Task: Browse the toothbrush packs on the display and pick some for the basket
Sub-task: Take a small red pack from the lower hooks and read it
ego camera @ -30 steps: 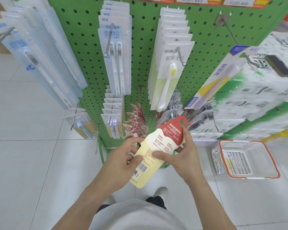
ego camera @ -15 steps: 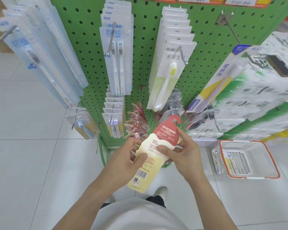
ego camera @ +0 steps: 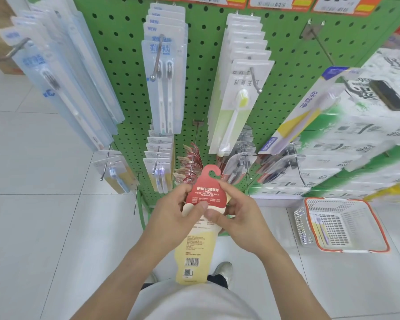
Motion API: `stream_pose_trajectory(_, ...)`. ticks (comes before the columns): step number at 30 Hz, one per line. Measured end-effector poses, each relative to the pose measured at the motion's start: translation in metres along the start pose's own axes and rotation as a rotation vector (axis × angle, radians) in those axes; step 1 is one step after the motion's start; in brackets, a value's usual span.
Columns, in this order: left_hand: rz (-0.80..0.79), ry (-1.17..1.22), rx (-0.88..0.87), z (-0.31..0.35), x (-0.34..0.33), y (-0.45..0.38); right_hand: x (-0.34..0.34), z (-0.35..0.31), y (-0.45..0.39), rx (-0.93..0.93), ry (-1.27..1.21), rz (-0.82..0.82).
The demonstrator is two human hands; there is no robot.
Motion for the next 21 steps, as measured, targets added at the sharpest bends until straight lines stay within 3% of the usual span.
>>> stream_pose_trajectory(11,0.097,-0.121,0.04,0.005,0.012,-0.008,-0.01,-0.003,0.002,-0.021,0.07,-0.052)
stream_pose_trajectory(15,0.145,-0.188,0.039,0.007,0.019,-0.01,-0.009,0.002,0.003,-0.038,-0.075,0.006)
stream_pose_trajectory(21,0.083,-0.05,0.06,0.006,0.017,-0.011,-0.006,0.008,0.005,-0.046,-0.208,0.092)
Point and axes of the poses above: each hand's wrist, its own y-axis away from the middle knuckle, its own x-axis out of the back of the hand, z = x × y, the point moved 6 cm from there along -y, towards the middle knuckle, and after that the axes turned 10 degrees about -y, right-handed, at the moved point
